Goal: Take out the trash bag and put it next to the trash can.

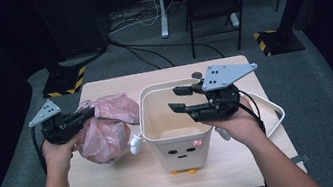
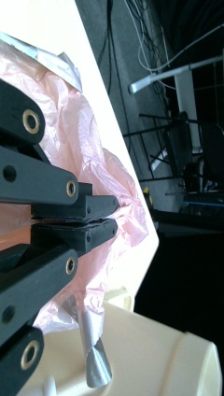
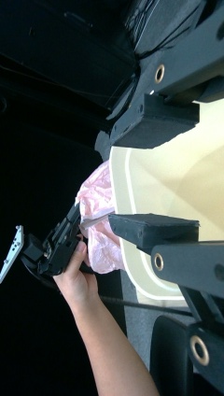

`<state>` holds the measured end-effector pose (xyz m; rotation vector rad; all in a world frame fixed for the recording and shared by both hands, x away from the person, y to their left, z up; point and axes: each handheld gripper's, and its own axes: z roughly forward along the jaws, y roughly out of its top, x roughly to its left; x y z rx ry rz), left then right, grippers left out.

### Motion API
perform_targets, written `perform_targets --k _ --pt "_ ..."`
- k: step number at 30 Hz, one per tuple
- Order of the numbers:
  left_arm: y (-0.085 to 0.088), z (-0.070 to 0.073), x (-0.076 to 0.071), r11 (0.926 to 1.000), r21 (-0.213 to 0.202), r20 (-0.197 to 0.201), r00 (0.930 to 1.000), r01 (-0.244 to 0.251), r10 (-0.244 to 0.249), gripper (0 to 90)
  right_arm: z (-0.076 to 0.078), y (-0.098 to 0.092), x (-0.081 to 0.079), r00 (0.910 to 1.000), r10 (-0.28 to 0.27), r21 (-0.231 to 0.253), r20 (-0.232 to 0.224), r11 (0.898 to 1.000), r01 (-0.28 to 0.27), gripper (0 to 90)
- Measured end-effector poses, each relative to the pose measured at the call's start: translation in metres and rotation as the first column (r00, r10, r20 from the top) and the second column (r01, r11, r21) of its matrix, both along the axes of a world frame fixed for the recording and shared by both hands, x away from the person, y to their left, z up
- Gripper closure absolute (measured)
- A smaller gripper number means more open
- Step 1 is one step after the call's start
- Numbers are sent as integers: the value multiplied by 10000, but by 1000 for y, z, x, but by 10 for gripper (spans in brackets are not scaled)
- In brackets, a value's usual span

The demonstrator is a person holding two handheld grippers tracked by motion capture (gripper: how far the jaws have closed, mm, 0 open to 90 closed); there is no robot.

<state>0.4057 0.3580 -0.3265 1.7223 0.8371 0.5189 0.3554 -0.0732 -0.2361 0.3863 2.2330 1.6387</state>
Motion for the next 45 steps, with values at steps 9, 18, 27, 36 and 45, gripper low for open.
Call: perform_targets --k 9,18,27,36,45 --pt "-2 -20 8 9995 233 -306 9993 -191 198 874 -4 -8 -3 9998 -179 -61 104 9998 179 537" --pt "-2 -41 13 9992 258 -665 9973 -290 307 866 -8 -19 -6 9993 -345 19 145 9994 344 533" --pt "-2 -62 15 9989 223 -951 9945 -415 434 855 -13 -22 -7 9996 -142 38 257 9999 141 529" --pt "2 -71 15 9987 133 -1112 9925 -487 498 838 -19 -31 -5 9992 -386 171 105 9991 384 530" --pt "1 -78 15 9972 330 -1223 9900 -665 701 803 -28 -47 -5 9965 -837 310 51 9960 835 531"
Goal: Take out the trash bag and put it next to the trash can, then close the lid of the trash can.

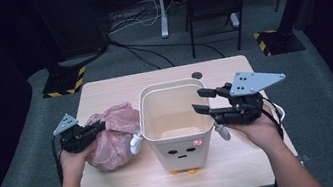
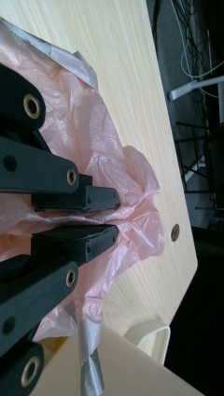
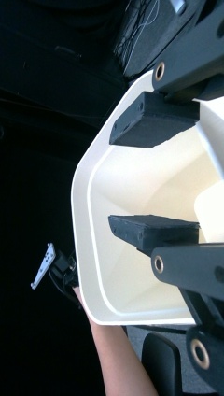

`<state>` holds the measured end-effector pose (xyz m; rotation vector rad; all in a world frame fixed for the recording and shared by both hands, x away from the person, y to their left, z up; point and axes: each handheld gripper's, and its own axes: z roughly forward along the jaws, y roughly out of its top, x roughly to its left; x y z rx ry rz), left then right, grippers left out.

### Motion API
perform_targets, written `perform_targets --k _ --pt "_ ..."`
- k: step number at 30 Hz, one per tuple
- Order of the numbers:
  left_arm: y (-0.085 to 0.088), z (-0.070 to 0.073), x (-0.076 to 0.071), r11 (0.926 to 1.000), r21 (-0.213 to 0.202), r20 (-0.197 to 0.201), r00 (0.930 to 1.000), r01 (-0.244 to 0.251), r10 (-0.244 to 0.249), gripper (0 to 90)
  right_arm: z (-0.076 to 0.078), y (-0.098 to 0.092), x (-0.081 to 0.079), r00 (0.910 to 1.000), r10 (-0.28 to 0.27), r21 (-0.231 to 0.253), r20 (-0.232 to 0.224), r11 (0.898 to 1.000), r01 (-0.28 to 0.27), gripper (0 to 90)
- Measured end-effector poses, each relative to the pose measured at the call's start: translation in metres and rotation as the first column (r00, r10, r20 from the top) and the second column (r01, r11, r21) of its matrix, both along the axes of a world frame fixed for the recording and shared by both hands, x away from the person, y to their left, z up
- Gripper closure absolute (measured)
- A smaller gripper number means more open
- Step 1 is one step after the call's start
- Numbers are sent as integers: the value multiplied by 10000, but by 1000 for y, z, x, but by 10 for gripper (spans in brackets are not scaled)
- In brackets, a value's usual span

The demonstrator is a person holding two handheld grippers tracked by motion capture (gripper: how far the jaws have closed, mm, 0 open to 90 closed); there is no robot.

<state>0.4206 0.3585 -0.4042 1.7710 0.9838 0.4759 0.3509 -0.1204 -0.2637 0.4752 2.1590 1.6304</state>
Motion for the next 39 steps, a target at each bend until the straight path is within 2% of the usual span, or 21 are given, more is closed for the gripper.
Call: perform_targets --k 10,17,22,27,33,39 --pt "-1 -6 1 10000 81 -170 9998 54 -52 773 -13 -25 -1 9984 -565 334 -34 9978 566 533" --pt "4 -5 -2 9996 -249 -157 9998 -139 136 684 -27 -44 1 9946 -1017 617 -213 9928 1028 532" --pt "9 -4 -3 9974 -633 -241 9992 -344 329 572 -36 -56 2 9919 -1234 698 -313 9897 1253 527" --pt "11 -1 -6 9971 -629 -26 9991 -430 429 498 -44 -63 2 9884 -1422 717 -528 9867 1458 528" --pt "10 7 -10 9960 -792 253 9987 -425 446 367 -54 -70 1 9835 -1767 547 -381 9824 1787 525" --pt "6 16 -15 9971 -706 572 9978 -290 331 335 -68 -80 4 9761 -2093 452 -592 9762 2120 525"
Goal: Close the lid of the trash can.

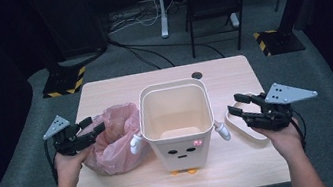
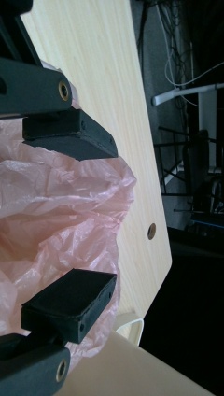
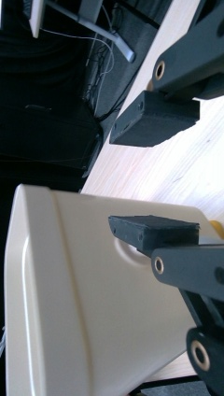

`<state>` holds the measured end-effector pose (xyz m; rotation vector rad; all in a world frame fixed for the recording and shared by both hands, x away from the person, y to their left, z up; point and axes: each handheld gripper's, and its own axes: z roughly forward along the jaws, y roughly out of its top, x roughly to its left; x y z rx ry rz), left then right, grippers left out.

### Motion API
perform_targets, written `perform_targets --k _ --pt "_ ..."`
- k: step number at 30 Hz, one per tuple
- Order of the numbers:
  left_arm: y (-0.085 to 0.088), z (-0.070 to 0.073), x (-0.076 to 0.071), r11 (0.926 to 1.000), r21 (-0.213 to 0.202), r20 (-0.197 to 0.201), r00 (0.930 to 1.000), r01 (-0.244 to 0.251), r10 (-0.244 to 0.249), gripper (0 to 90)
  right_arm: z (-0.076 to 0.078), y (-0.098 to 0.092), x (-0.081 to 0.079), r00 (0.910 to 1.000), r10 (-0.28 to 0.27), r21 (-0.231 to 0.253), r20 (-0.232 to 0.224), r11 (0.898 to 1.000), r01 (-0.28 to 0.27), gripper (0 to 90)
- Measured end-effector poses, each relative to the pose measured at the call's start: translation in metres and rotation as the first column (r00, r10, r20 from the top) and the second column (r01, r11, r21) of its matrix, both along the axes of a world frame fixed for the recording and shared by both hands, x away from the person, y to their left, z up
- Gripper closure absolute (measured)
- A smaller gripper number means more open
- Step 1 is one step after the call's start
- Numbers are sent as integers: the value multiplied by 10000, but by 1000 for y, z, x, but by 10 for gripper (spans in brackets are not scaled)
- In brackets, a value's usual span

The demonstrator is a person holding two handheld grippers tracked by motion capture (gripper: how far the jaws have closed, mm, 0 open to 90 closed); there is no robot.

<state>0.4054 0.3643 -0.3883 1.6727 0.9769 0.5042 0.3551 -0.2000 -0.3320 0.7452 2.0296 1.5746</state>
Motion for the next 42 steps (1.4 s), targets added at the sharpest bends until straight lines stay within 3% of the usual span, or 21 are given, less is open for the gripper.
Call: perform_targets --k 7,12,18,24,34,42 --pt "-3 3 -1 9998 190 70 10000 63 -64 356 -16 -11 5 9991 -292 -23 -298 9996 291 528" --pt "-1 4 -1 9999 60 -61 9999 -114 114 373 -24 -17 7 9983 -492 -36 -320 9988 491 529" --pt "-2 10 -4 9998 71 164 9997 -171 170 379 -37 -20 12 9953 -855 -302 -445 9960 842 527" --pt "-6 15 -7 9994 315 351 9993 -151 140 385 -56 -27 19 9904 -1120 -193 -804 9937 1108 528" --pt "-17 17 -7 9982 578 334 9993 125 -144 390 -82 -33 28 9852 -1316 32 -1099 9911 1328 500" --pt "-19 20 -10 9980 602 451 9987 201 -228 391 -98 -39 34 9773 -1490 40 -1509 9885 1513 484"
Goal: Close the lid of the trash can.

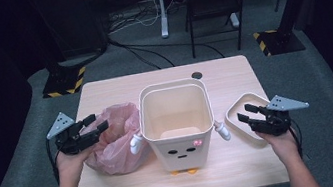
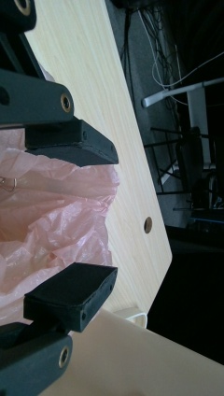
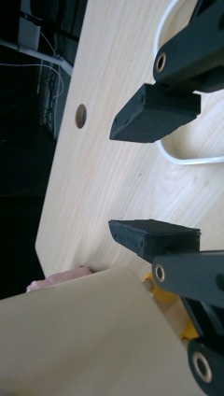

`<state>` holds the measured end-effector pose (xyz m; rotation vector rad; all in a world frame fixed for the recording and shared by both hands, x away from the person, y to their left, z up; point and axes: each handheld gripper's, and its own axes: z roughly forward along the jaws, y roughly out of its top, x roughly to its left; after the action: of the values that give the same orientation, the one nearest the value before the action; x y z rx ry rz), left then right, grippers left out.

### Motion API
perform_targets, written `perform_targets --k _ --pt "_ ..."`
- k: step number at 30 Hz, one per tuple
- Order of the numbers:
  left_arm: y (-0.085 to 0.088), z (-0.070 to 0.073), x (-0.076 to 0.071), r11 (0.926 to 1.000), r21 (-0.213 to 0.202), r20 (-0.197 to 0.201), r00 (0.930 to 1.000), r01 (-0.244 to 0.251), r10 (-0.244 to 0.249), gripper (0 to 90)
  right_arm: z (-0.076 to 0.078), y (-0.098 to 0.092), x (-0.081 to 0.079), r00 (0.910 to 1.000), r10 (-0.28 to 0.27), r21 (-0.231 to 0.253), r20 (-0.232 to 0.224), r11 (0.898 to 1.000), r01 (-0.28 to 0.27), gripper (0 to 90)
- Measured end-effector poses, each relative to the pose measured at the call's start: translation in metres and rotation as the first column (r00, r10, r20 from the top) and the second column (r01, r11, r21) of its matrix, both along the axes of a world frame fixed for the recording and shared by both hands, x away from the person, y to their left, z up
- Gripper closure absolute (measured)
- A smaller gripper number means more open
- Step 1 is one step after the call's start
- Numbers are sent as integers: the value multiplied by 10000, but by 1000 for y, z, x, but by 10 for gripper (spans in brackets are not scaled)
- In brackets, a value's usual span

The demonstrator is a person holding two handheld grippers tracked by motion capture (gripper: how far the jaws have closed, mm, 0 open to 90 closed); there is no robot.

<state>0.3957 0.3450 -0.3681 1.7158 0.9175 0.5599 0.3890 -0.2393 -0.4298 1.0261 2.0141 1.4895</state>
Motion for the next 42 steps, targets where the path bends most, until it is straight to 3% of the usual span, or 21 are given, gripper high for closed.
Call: perform_targets --k 19,25,36,42 --pt "-6 0 2 9998 92 38 9998 179 -179 391 -30 -9 4 9970 -506 -850 -589 9953 455 520" --pt "-6 0 2 9998 99 51 9998 175 -175 392 -41 -7 5 9955 -539 -1380 -785 9895 427 528" --pt "-7 -1 3 9998 90 78 9998 180 -180 396 -51 -8 9 9908 -603 -1678 -1213 9850 394 532" --pt "-8 -2 3 9998 99 60 9998 178 -179 396 -59 -11 13 9855 -475 -1585 -1631 9871 213 560"
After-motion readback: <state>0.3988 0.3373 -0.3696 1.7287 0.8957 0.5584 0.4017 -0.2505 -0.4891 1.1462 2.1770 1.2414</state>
